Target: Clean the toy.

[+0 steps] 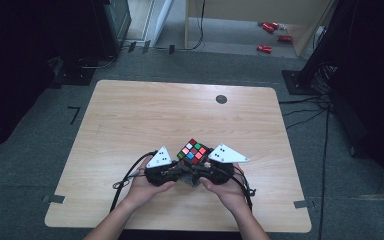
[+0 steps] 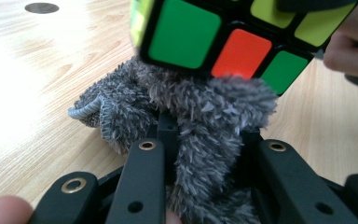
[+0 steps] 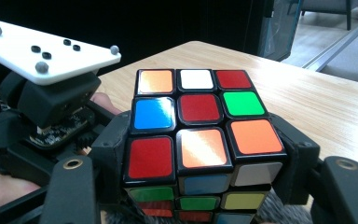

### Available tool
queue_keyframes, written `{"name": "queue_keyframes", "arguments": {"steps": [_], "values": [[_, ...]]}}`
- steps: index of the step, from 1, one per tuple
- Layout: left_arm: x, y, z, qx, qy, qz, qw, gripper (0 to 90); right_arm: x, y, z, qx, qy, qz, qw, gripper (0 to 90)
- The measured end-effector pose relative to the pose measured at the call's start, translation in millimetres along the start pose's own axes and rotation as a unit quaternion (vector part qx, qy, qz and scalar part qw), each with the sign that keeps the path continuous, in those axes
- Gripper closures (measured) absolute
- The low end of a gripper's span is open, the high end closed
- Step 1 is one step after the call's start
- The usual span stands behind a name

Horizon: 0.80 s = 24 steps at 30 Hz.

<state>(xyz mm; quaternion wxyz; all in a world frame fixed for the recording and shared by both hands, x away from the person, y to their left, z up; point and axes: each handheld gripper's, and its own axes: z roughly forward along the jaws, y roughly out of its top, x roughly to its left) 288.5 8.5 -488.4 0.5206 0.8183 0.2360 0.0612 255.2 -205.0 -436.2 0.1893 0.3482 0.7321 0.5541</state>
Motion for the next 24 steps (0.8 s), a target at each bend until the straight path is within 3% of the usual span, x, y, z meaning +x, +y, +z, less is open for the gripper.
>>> {"name": "queue_keyframes", "arguments": {"steps": [3, 6, 9, 11, 13, 14, 16, 21, 24], "values": [[10.3, 2.0, -6.7, -0.011, 0.018, -0.031, 0.9993, 73.4, 2.9, -0.2, 0.6, -0.001, 0.010, -0.003, 0.9999, 34.6], [19.2, 2.1, -13.8, -0.020, 0.017, -0.047, 0.9985, 73.4, 6.8, 0.5, 1.5, -0.001, 0.012, -0.014, 0.9998, 34.6], [14.5, 0.9, -9.6, -0.012, -0.008, -0.043, 0.9990, 73.5, 8.1, 1.4, 3.0, -0.001, 0.012, -0.016, 0.9998, 34.6], [7.1, 0.5, -4.2, -0.001, -0.017, -0.025, 0.9995, 73.4, 7.9, 1.4, 3.4, -0.001, 0.013, -0.016, 0.9998, 34.6], [-1.8, 1.5, 0.1, 0.007, -0.010, 0.000, 0.9999, 73.3, 7.7, 1.1, 3.5, 0.000, 0.010, -0.016, 0.9998, 34.6], [-2.3, 2.3, 0.1, 0.008, -0.009, 0.002, 0.9999, 73.3, 7.1, 0.9, 3.2, -0.001, 0.008, -0.019, 0.9998, 34.6], [0.2, 4.1, -3.1, 0.003, -0.011, -0.001, 0.9999, 73.4, 5.6, 1.2, 1.8, -0.004, 0.005, -0.019, 0.9998, 34.6], [13.3, 7.2, -17.8, -0.022, 0.014, -0.028, 0.9993, 73.4, 0.1, 2.5, -3.2, -0.009, 0.000, -0.007, 0.9999, 34.6], [16.2, 6.2, -19.6, -0.025, 0.020, -0.037, 0.9988, 73.4, 0.7, 3.0, -2.9, -0.007, 0.004, -0.007, 0.9999, 34.6]]}}
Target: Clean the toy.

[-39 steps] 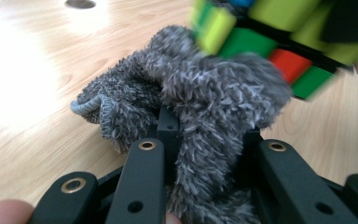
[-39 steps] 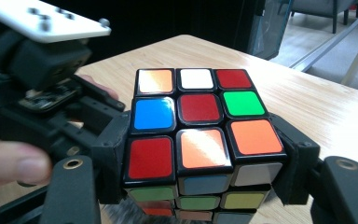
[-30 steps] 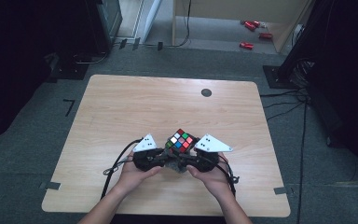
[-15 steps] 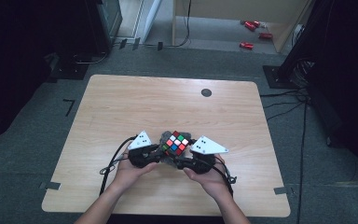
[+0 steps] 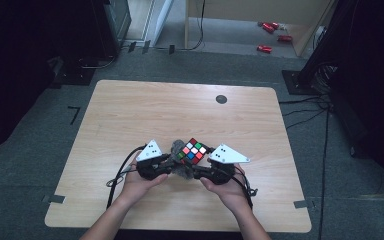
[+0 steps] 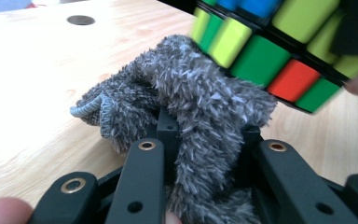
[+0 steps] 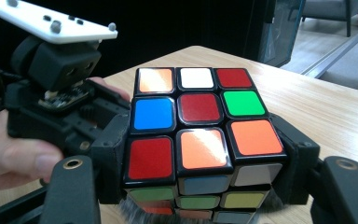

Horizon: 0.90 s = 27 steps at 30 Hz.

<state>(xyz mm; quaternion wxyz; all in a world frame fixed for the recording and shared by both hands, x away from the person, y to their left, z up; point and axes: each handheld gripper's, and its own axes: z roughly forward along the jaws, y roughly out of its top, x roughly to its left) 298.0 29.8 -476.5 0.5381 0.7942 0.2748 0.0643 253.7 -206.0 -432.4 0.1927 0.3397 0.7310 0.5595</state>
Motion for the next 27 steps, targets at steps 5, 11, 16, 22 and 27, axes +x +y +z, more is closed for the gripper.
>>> {"name": "queue_keyframes", "arguments": {"steps": [5, 11, 16, 22, 27], "values": [[-13.5, -4.1, 11.2, 0.035, -0.012, 0.036, 0.9987, 73.1, 6.6, -0.6, 5.2, 0.008, 0.002, -0.012, 0.9999, 34.6], [-6.2, -1.5, 5.4, 0.026, 0.002, 0.028, 0.9993, 71.3, -0.8, -3.2, 3.6, 0.007, -0.013, -0.006, 0.9999, 34.6], [-2.8, -0.9, 2.4, 0.018, 0.004, 0.014, 0.9997, 71.2, -4.8, -2.9, 1.3, 0.007, -0.011, 0.005, 0.9999, 34.6], [-23.5, -4.7, 15.2, 0.048, -0.010, 0.062, 0.9969, 69.9, 1.9, -2.6, 5.1, 0.009, -0.004, -0.007, 0.9999, 34.6], [-12.8, 0.0, 6.7, 0.026, 0.009, 0.035, 0.9990, 69.4, -3.9, -2.7, 1.1, 0.003, -0.012, 0.002, 0.9999, 34.6]]}}
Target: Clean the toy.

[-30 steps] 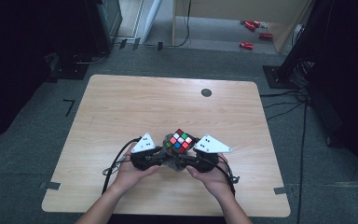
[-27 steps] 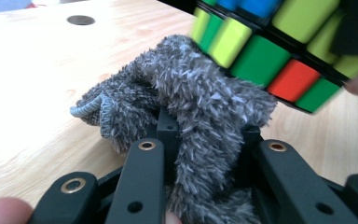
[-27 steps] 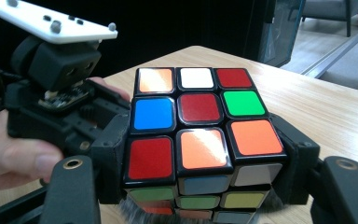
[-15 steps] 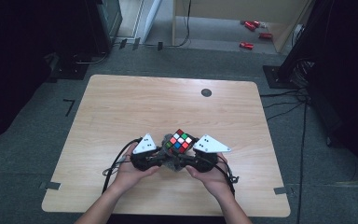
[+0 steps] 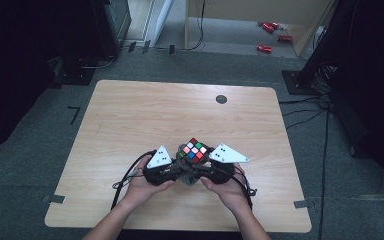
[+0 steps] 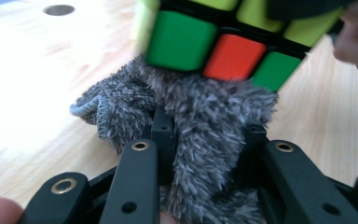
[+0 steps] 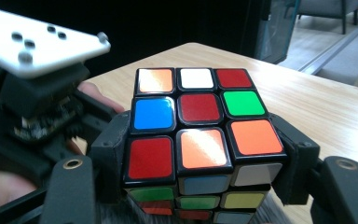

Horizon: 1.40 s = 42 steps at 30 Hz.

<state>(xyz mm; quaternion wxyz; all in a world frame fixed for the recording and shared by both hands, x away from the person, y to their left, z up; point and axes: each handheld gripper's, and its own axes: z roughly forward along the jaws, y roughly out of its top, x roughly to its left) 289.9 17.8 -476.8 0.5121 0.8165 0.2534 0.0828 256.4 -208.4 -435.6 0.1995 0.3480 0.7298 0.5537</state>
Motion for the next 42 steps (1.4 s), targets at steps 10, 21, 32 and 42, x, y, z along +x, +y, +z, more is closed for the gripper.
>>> {"name": "queue_keyframes", "arguments": {"steps": [10, 21, 32, 42], "values": [[-5.8, -2.4, 3.3, 0.005, 0.010, 0.009, 0.9999, 69.5, 5.2, 0.3, 2.8, 0.005, 0.009, -0.014, 0.9998, 34.6], [8.2, -1.7, -4.4, -0.009, 0.023, -0.034, 0.9991, 68.9, 3.0, -0.5, 1.3, 0.006, 0.005, -0.017, 0.9998, 34.6], [1.7, 0.2, -3.4, -0.007, 0.016, -0.013, 0.9998, 68.6, -3.6, -1.7, 0.0, 0.001, -0.005, -0.001, 1.0000, 34.6], [2.2, -4.4, 0.5, 0.005, 0.010, -0.027, 0.9996, 70.0, 5.1, -2.0, 4.8, 0.012, 0.003, -0.018, 0.9998, 34.6]]}}
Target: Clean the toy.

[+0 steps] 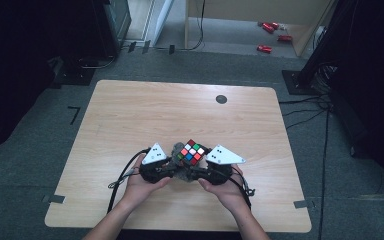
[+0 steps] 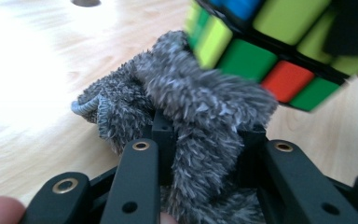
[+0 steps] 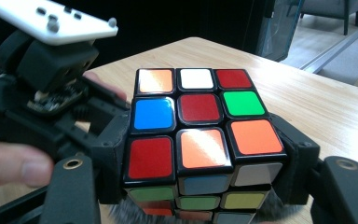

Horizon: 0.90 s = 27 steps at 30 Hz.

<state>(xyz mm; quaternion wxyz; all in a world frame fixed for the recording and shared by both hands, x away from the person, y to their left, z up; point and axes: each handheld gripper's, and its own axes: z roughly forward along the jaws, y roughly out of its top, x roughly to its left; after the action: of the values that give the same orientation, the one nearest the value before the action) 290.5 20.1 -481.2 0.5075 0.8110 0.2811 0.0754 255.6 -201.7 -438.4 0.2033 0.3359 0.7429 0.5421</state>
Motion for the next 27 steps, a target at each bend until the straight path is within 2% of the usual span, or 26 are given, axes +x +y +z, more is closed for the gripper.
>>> {"name": "queue_keyframes", "arguments": {"steps": [2, 4, 7, 10, 11, 14, 16, 18, 19, 20, 21, 22, 23, 24, 25, 26, 27], "values": [[-4.6, -0.3, 2.6, 0.004, -0.011, 0.007, 0.9999, 70.0, -1.4, -0.4, -0.4, -0.001, 0.001, 0.006, 1.0000, 34.6], [-8.5, -0.5, 4.5, 0.008, -0.011, 0.022, 0.9997, 69.9, -4.2, -1.0, -0.9, -0.002, -0.002, 0.012, 0.9999, 34.6], [-2.2, 1.5, 0.4, 0.004, -0.007, 0.016, 0.9998, 69.7, -7.7, -3.0, -2.2, 0.002, -0.016, 0.007, 0.9999, 34.6], [7.8, 3.8, -9.3, -0.013, -0.007, 0.005, 0.9999, 68.7, -11.9, -3.7, -3.6, 0.004, -0.021, 0.009, 0.9997, 34.6], [10.5, 4.8, -12.4, -0.019, -0.009, 0.004, 0.9998, 66.7, -13.1, -3.3, -4.9, 0.003, -0.022, 0.012, 0.9997, 34.6], [14.7, 7.8, -19.7, -0.030, 0.010, 0.024, 0.9992, 57.5, -15.4, -0.2, -8.5, -0.004, -0.024, 0.018, 0.9995, 34.6], [16.3, 9.6, -22.9, -0.029, 0.013, 0.031, 0.9990, 50.6, -15.3, 2.5, -10.6, -0.009, -0.024, 0.019, 0.9995, 34.6], [17.0, 10.3, -24.3, -0.026, 0.019, 0.038, 0.9988, 46.0, -14.0, 4.7, -11.9, -0.012, -0.023, 0.015, 0.9996, 34.6], [18.4, 11.6, -26.5, -0.016, 0.029, 0.049, 0.9983, 43.9, -13.3, 5.6, -12.3, -0.013, -0.022, 0.015, 0.9996, 34.6], [18.4, 11.6, -26.5, -0.016, 0.029, 0.049, 0.9983, 42.7, -12.9, 6.2, -12.5, -0.014, -0.023, 0.014, 0.9996, 34.6], [18.8, 12.6, -27.4, -0.003, 0.036, 0.057, 0.9977, 41.0, -12.4, 6.6, -12.7, -0.015, -0.023, 0.014, 0.9995, 34.6], [18.0, 14.3, -28.4, 0.029, 0.057, 0.088, 0.9940, 38.8, -12.2, 6.8, -12.8, -0.014, -0.023, 0.013, 0.9995, 34.6], [17.8, 14.3, -28.0, 0.056, 0.068, 0.107, 0.9903, 37.9, -12.4, 6.9, -12.9, -0.014, -0.023, 0.013, 0.9995, 34.6], [17.8, 14.3, -28.0, 0.056, 0.068, 0.107, 0.9903, 38.7, -12.4, 6.9, -12.9, -0.014, -0.023, 0.013, 0.9995, 34.6], [19.3, 12.6, -26.5, 0.084, 0.079, 0.120, 0.9861, 39.7, -13.3, 6.5, -13.1, -0.014, -0.024, 0.015, 0.9995, 34.6], [20.7, 10.6, -26.1, 0.090, 0.087, 0.123, 0.9844, 42.6, -13.9, 6.3, -13.1, -0.013, -0.025, 0.016, 0.9995, 34.6], [23.7, 8.5, -26.0, 0.094, 0.086, 0.119, 0.9847, 46.1, -14.1, 6.0, -13.0, -0.013, -0.026, 0.017, 0.9994, 34.6]]}}
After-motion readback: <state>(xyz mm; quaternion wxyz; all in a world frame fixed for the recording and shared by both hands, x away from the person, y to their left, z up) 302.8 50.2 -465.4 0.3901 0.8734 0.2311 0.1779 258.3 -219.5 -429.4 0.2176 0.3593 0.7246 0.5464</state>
